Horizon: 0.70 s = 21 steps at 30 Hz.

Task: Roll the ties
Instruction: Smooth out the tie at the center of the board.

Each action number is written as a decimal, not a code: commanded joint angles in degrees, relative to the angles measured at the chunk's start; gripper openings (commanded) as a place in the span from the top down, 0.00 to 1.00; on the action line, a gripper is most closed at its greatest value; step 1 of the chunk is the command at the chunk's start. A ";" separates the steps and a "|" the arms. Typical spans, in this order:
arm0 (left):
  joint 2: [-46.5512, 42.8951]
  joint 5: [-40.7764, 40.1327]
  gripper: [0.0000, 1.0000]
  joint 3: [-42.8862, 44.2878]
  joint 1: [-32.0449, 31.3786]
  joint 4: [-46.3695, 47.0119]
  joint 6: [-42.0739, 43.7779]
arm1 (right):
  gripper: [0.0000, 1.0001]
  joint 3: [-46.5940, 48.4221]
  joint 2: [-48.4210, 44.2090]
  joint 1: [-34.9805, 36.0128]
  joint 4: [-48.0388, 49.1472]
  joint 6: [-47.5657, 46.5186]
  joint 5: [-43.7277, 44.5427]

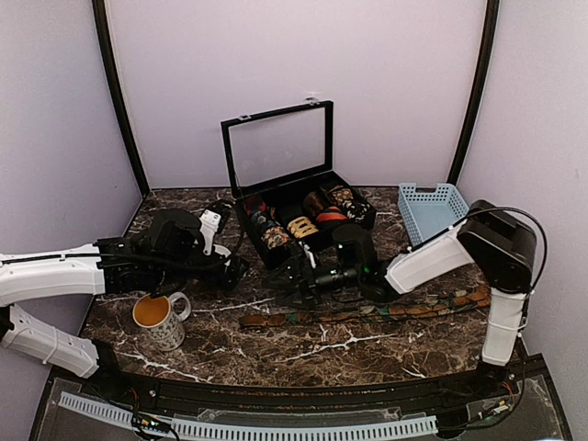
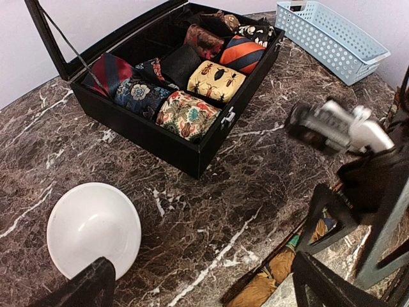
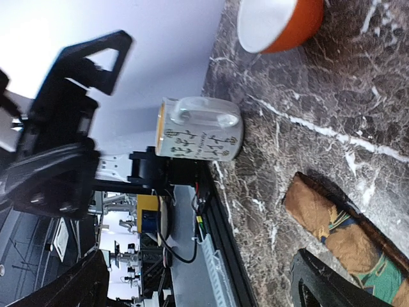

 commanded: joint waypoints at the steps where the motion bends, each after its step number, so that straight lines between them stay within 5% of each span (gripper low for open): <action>1: 1.12 0.02 0.01 2.04 0.06 0.08 1.38 | 0.01 -7.09 -7.39 -4.44 0.43 -2.06 -1.63; 12: 4.37 0.72 0.01 3.70 0.06 1.45 1.96 | 0.01 -21.70 -11.15 -12.76 2.84 -5.03 -3.22; 21: 5.02 0.51 0.01 4.52 0.07 1.07 2.45 | 0.04 -26.15 -5.66 -12.96 16.85 1.65 -5.28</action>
